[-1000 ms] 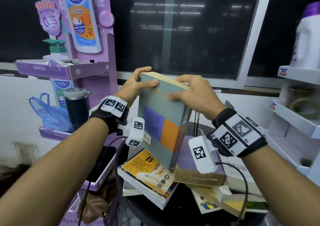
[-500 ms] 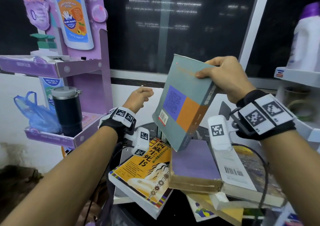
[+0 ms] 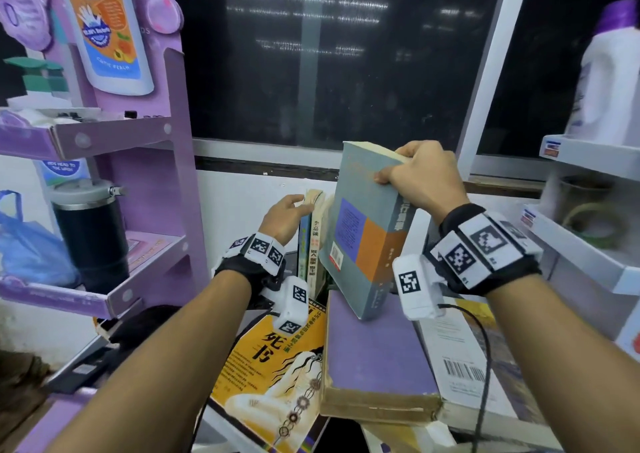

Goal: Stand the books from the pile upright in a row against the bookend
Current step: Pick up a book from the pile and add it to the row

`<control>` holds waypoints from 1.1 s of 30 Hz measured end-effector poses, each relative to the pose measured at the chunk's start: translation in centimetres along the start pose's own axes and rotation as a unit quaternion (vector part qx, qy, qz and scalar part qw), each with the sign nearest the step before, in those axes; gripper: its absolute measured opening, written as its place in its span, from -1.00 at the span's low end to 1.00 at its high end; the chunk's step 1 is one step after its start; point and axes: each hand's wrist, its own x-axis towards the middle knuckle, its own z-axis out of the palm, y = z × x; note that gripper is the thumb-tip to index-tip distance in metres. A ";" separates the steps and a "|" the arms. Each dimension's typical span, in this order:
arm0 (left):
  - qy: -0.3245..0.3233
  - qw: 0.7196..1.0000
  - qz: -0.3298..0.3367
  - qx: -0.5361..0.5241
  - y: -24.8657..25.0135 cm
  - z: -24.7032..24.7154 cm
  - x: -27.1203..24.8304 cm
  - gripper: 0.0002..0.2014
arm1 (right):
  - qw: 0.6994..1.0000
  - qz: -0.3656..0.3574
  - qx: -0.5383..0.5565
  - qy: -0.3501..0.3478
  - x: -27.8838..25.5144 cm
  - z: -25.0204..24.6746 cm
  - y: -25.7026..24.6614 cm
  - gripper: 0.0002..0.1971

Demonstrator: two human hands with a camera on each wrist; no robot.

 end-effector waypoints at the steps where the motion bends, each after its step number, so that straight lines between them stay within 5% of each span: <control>1: -0.001 1.000 -0.003 -0.001 -0.2 0.2 0.3 -0.51 | 1.000 0.001 -0.007 -0.001 0.3 0.5 0.1 -0.70; 13: -0.043 0.999 -0.017 -0.021 -2.0 1.7 3.4 -0.39 | 0.999 0.031 -0.032 0.023 4.1 6.9 1.2 -0.75; 33: -0.084 0.994 -0.008 -0.065 -4.1 0.4 4.1 -0.41 | 0.996 0.047 0.013 -0.080 3.1 14.0 3.3 -0.71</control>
